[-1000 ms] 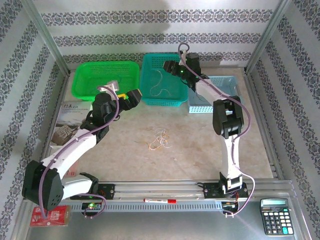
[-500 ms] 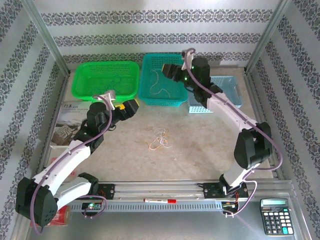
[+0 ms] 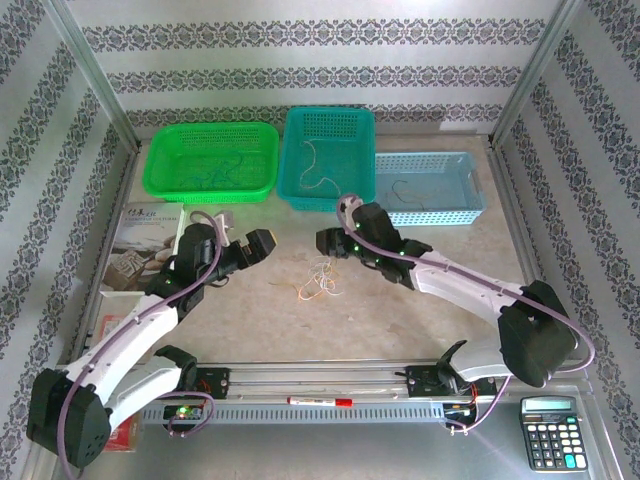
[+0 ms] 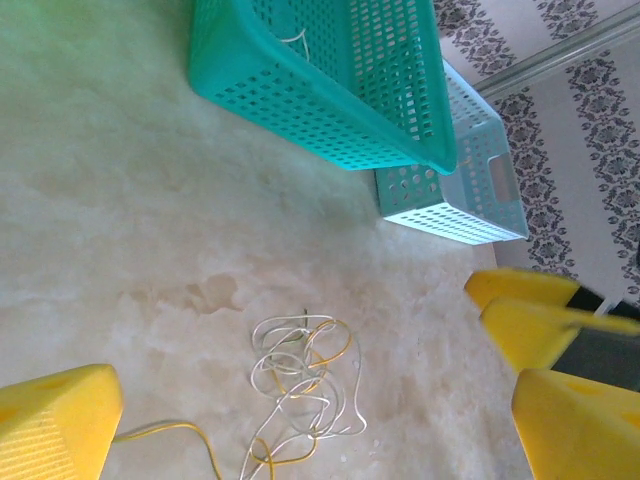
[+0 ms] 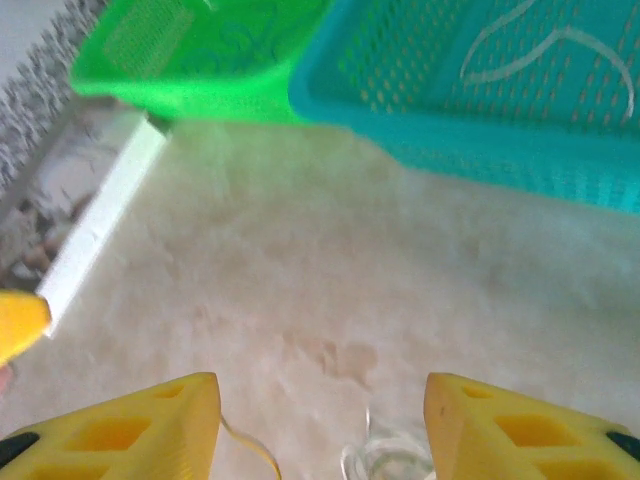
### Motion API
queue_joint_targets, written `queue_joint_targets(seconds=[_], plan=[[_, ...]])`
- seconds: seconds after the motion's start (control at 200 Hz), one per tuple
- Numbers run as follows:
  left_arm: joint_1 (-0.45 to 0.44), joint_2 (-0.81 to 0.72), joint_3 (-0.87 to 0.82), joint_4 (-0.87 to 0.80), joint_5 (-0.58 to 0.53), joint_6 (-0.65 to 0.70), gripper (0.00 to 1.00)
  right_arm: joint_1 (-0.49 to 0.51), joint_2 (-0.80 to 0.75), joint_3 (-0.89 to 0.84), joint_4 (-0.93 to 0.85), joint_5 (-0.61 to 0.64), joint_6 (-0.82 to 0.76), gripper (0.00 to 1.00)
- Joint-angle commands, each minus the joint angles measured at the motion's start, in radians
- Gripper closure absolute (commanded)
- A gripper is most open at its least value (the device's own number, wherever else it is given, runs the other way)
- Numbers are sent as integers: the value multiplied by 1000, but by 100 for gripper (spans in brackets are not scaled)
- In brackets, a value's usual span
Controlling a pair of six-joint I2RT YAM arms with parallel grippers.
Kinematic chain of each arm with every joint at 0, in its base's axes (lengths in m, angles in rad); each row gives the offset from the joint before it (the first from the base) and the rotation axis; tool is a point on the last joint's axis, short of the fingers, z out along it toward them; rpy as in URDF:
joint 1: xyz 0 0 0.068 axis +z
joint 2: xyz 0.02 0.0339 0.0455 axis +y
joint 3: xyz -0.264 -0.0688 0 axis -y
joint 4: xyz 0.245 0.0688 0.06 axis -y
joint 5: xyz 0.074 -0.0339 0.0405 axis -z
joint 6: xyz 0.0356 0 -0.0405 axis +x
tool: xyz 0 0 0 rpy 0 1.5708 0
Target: Untangle the cables
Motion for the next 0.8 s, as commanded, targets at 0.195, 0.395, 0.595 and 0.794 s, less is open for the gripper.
queue_joint_targets(seconds=[0.195,0.395,0.595,0.794], plan=[[10,-56,-2,-59,-51,-23,0,160,7,4,-45,114,32,44],[10,-57,-20,-58,-69,-34,0,240,108,46,-48,124,56,44],[10,-59,-31,-59,-73,-36,0,295,208,69,-43,159,89,44],[11,-60,-40,-57,-70,-42,0,301,264,59,-38,205,131,44]])
